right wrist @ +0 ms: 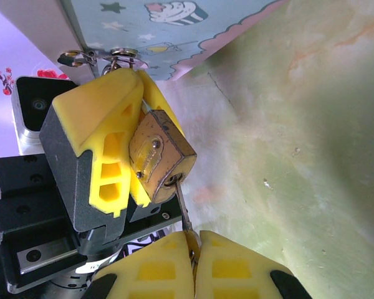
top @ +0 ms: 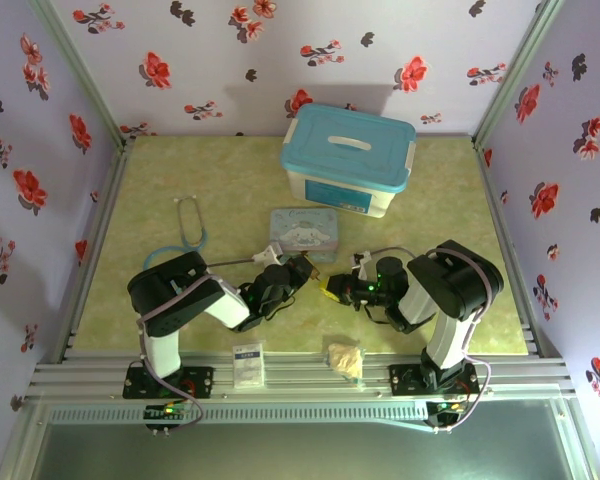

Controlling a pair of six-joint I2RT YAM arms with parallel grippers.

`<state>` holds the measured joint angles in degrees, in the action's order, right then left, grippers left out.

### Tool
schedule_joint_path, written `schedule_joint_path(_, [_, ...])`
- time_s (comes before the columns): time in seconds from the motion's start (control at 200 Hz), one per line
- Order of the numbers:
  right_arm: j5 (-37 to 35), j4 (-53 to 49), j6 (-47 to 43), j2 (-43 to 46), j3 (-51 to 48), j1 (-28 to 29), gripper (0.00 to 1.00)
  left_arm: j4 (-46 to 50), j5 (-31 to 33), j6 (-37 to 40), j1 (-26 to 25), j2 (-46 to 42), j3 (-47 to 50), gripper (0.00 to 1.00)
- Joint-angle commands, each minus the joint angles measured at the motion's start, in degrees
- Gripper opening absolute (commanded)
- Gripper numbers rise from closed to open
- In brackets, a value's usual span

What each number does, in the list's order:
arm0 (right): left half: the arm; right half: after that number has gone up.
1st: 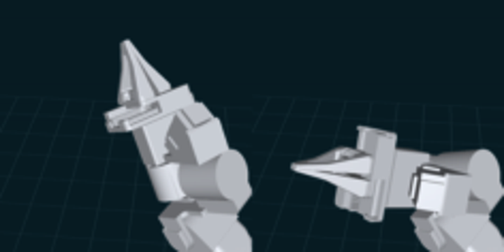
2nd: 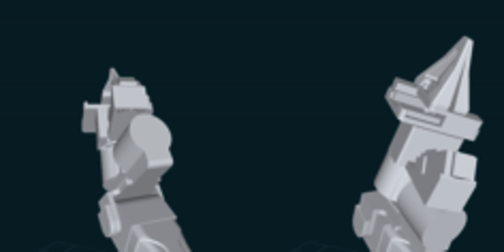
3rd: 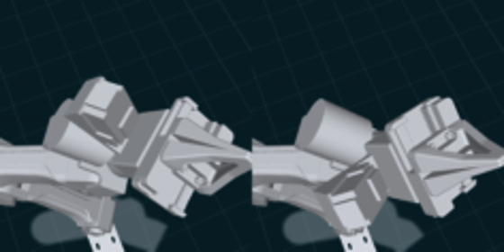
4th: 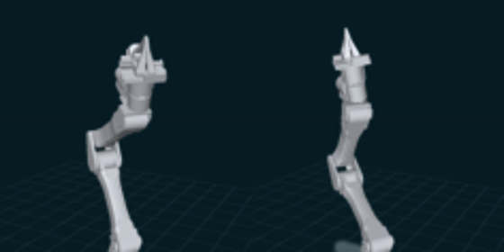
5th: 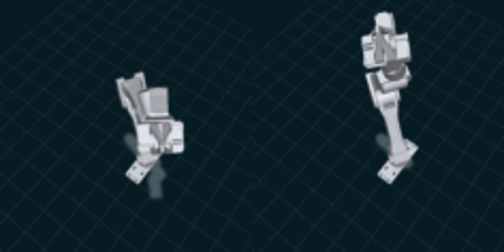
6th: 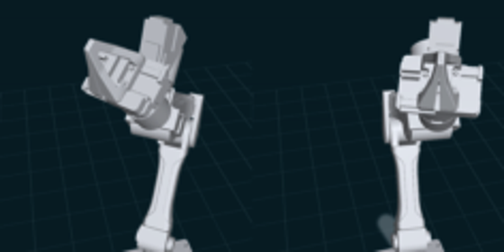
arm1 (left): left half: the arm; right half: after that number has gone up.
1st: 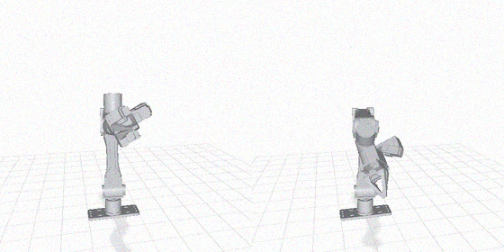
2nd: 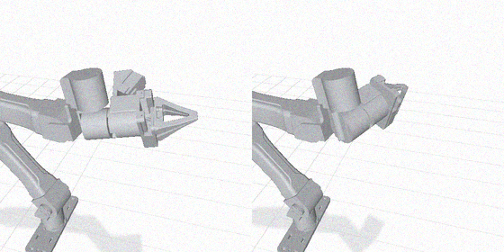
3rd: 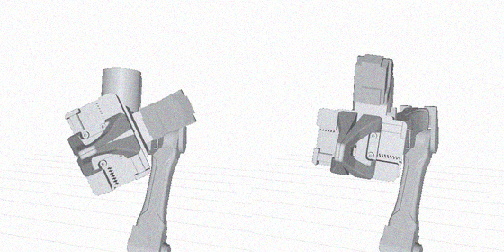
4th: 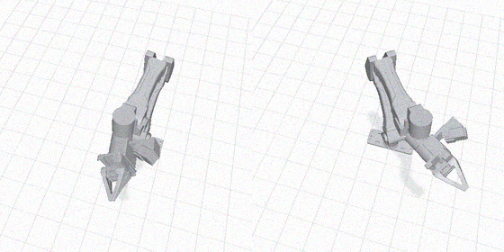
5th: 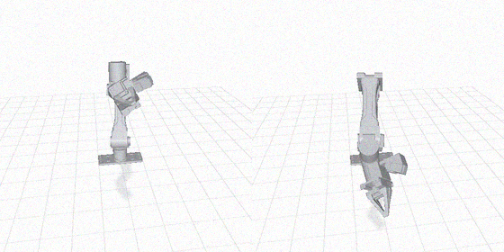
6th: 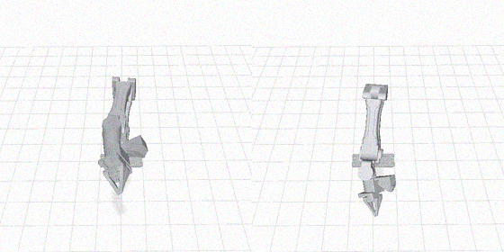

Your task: Unlock the padlock with the key

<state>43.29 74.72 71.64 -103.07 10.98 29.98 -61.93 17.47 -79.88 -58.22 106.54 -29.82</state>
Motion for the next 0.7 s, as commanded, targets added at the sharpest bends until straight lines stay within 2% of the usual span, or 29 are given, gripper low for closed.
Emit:
schedule_joint_path(0.0, [-1.4, 4.6, -0.5, 1.6, 0.4, -0.5, 0.0, -1.9, -1.5, 0.0, -0.5, 0.3, 0.7, 0.0])
schedule_joint_path(0.695, [-1.3, 4.6, -1.2, -0.7, 0.7, 0.5, 0.0, -2.6, -2.6, -1.1, -0.4, 0.2, -0.4, 0.0])
